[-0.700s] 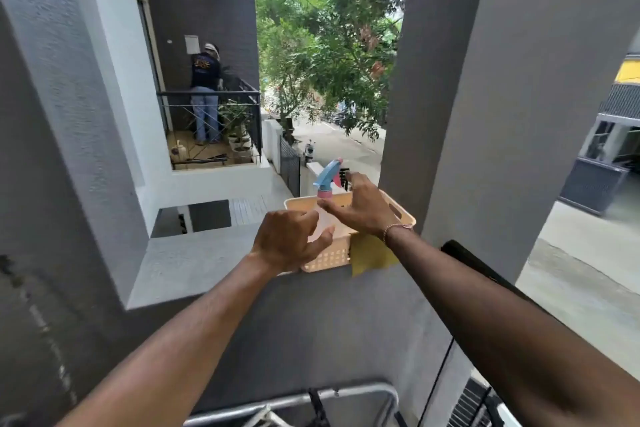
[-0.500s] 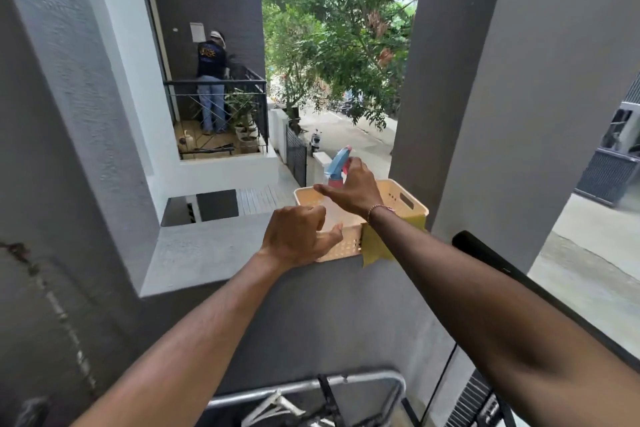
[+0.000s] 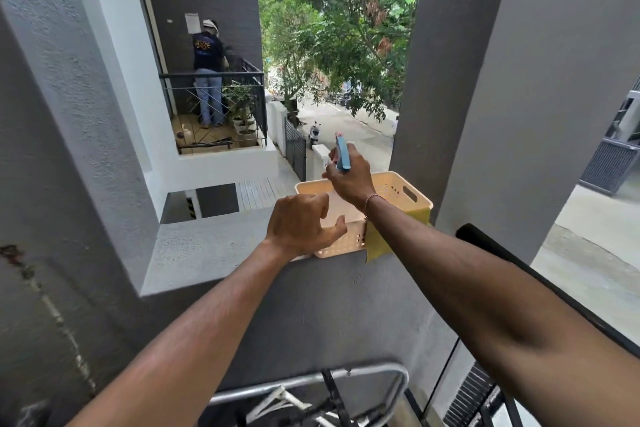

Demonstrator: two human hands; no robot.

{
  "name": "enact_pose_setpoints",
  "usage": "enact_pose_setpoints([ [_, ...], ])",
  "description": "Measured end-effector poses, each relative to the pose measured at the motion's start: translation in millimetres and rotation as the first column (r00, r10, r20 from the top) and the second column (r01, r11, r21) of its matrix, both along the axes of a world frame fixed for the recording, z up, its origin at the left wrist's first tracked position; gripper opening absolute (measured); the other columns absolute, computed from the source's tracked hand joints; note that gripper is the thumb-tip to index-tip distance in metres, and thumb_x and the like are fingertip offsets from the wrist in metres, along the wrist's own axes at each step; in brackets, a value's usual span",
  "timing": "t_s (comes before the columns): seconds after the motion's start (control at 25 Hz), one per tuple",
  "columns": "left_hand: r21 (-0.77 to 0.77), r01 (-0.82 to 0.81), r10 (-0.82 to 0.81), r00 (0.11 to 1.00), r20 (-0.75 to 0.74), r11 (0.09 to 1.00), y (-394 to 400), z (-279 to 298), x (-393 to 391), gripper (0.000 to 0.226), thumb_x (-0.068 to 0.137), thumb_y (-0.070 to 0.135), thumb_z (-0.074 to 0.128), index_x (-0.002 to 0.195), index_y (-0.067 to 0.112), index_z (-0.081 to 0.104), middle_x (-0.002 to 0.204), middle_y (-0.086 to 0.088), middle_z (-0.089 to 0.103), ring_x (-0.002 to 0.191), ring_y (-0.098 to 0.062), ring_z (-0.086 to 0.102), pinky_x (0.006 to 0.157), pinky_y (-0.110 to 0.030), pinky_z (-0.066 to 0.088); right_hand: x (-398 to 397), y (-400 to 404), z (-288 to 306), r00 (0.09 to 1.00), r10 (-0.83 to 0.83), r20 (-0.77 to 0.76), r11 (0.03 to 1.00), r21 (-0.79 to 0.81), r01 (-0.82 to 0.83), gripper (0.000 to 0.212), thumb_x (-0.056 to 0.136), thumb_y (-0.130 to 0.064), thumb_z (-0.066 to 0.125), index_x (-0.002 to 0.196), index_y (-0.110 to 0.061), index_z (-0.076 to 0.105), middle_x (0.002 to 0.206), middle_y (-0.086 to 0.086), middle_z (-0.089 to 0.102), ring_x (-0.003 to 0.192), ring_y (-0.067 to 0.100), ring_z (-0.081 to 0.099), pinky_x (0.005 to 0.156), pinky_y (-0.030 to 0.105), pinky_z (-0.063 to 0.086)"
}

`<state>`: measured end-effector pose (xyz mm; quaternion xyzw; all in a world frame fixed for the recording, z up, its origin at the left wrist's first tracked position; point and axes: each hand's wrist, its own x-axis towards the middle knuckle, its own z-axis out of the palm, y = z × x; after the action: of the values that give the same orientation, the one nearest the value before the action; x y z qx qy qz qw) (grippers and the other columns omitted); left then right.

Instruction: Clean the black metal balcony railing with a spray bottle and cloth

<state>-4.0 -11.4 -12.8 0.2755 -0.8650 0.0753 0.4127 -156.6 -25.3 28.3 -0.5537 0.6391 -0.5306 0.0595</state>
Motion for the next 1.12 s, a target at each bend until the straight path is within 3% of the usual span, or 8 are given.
enact_pose_setpoints([
  [0.24,0.000,0.002,-0.002,1.000,0.011,1.000,-5,5,-4,0.041,0.076,0.060,0.059,0.064,0.021,0.056,0.054,0.005,0.058,0.048,-0.018,0.057,0.049,-0.026,0.047,-36,27,52,0.968,0.097,0.232,0.954,-0.299,-0.024,0.013,0.096,0.000,0.055,0.107,-0.004,0.060,0.109,0.012,0.067,0.072,0.026,0.072,0.070,0.038,0.062],
  [0.44,0.076,-0.047,0.039,0.994,0.105,0.996,2,15,-28,0.040,0.076,0.064,0.058,0.079,0.024,0.060,0.069,0.008,0.063,0.071,-0.018,0.065,0.065,-0.031,0.053,-70,71,99,0.966,0.131,0.223,0.924,-0.381,-0.037,0.013,0.098,0.000,0.054,0.109,0.003,0.061,0.108,0.015,0.069,0.062,0.022,0.072,0.061,0.035,0.061],
  [0.52,0.179,-0.055,0.016,0.977,0.212,0.982,6,23,-45,0.045,0.079,0.065,0.062,0.095,0.023,0.064,0.085,0.006,0.068,0.089,-0.018,0.066,0.077,-0.035,0.054,-82,97,111,0.958,0.136,0.251,0.926,-0.375,-0.034,0.015,0.098,-0.001,0.054,0.111,0.005,0.060,0.106,0.010,0.071,0.064,0.026,0.074,0.061,0.036,0.061],
  [0.64,0.363,-0.186,0.010,0.899,0.437,0.913,8,30,-69,0.063,0.082,0.074,0.062,0.116,0.020,0.064,0.107,0.001,0.070,0.105,-0.023,0.064,0.085,-0.036,0.051,-93,135,119,0.939,0.167,0.300,0.932,-0.360,-0.050,0.016,0.100,-0.007,0.056,0.113,-0.014,0.062,0.102,0.006,0.072,0.069,0.027,0.074,0.063,0.035,0.061],
  [0.76,0.376,-0.296,0.017,0.805,0.593,0.878,12,27,-89,0.067,0.083,0.080,0.057,0.107,0.018,0.066,0.106,-0.002,0.069,0.099,-0.025,0.062,0.082,-0.037,0.048,-102,168,112,0.939,0.164,0.303,0.944,-0.326,-0.060,0.026,0.101,-0.011,0.055,0.127,-0.013,0.060,0.101,0.010,0.072,0.070,0.026,0.074,0.063,0.031,0.060],
  [0.84,0.429,-0.349,-0.007,0.768,0.640,0.833,8,23,-100,0.071,0.084,0.084,0.050,0.096,0.016,0.065,0.098,-0.004,0.067,0.092,-0.026,0.061,0.083,-0.039,0.051,-108,188,101,0.949,0.102,0.298,0.962,-0.272,-0.018,0.025,0.101,-0.012,0.054,0.125,-0.008,0.060,0.103,0.013,0.071,0.065,0.022,0.072,0.060,0.028,0.059],
  [0.96,0.540,-0.366,-0.073,0.775,0.627,0.758,5,22,-109,0.086,0.081,0.088,0.044,0.108,0.011,0.070,0.104,-0.009,0.070,0.097,-0.031,0.064,0.093,-0.044,0.054,-118,217,80,0.959,0.037,0.281,0.974,-0.224,0.028,0.016,0.101,-0.015,0.056,0.116,-0.013,0.062,0.100,0.009,0.073,0.058,0.023,0.068,0.058,0.030,0.058],
  [1.12,0.516,-0.316,-0.114,0.759,0.641,0.796,7,27,-112,0.058,0.096,0.061,0.058,0.105,0.005,0.073,0.103,-0.014,0.072,0.098,-0.033,0.067,0.082,-0.037,0.052,-130,240,51,0.954,-0.021,0.298,0.981,-0.176,0.077,0.023,0.100,-0.013,0.059,0.121,-0.022,0.061,0.099,0.009,0.073,0.052,0.020,0.062,0.056,0.031,0.057],
])
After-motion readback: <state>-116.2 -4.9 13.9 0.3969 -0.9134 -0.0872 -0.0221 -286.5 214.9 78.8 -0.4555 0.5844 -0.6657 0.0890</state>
